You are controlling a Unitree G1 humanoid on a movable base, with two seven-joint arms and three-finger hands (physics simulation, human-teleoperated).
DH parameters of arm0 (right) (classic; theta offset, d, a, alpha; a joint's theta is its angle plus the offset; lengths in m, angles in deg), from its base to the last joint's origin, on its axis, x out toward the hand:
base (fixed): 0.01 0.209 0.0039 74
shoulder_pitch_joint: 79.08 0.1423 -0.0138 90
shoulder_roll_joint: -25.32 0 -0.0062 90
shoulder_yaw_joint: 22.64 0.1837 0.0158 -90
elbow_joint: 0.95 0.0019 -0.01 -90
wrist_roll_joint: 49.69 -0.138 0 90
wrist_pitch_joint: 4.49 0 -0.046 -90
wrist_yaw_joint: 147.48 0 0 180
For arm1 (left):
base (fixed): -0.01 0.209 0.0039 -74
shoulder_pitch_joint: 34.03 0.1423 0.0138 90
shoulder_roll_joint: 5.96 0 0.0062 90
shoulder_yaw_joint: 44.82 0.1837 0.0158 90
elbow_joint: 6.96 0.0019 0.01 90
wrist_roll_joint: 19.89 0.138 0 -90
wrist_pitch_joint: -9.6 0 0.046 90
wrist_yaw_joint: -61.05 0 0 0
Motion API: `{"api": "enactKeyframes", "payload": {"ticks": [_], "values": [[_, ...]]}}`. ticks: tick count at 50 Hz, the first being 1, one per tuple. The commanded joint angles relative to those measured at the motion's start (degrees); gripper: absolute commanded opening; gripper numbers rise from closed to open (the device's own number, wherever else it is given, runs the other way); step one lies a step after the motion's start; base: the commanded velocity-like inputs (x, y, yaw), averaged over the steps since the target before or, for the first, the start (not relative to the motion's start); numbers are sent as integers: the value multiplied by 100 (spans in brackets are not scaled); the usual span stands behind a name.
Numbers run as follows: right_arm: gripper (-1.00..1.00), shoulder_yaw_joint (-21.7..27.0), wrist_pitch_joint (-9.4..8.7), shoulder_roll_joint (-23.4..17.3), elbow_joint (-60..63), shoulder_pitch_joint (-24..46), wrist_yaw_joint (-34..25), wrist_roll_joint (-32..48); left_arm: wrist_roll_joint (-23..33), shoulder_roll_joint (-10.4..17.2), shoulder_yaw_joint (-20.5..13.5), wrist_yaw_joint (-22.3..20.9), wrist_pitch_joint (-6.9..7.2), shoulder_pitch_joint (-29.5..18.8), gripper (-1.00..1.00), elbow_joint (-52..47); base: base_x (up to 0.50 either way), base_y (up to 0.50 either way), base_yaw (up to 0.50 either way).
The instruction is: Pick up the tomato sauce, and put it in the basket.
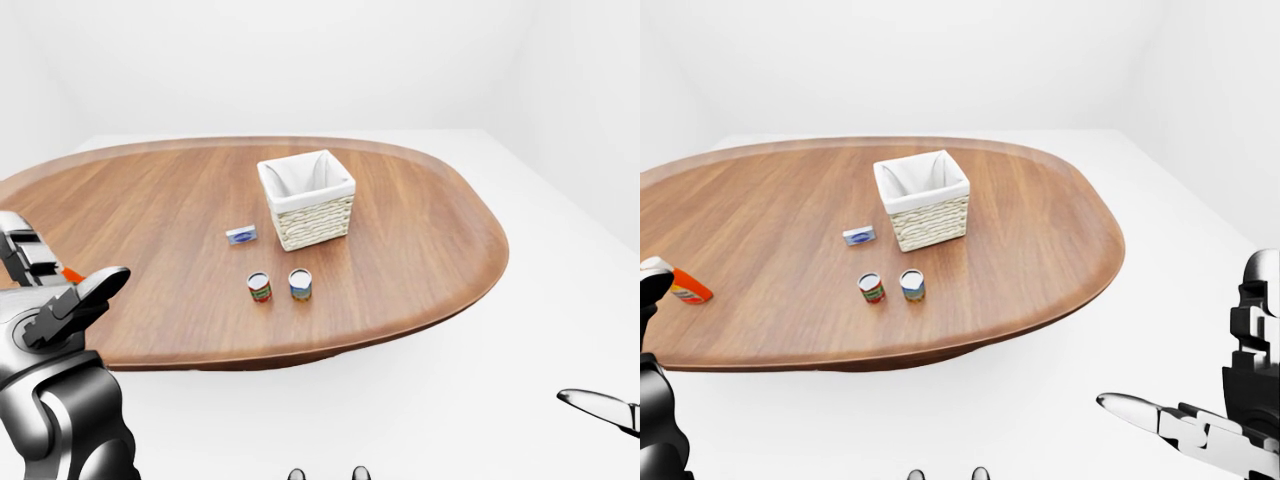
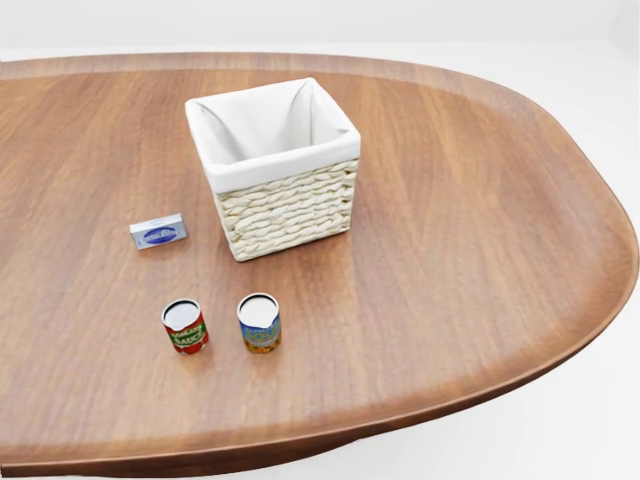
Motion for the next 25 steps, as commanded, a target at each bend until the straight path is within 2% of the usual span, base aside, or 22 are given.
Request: {"api": "enactKeyframes", "payload": {"ticks": [1,9,25], "values": [[100,-3,7,-40,0,-9,32,-11,31,-12,27,-10,0,-2,100,16,32,0,0],[100,-34,60,-30,0,-55,32,11,30,-14,19,-16,0,7,100,19,32,0,0],[100,-43,30,32,0,-29,-19,47,35,-21,22,-24,0,17,100,19,32,0,0]]}}
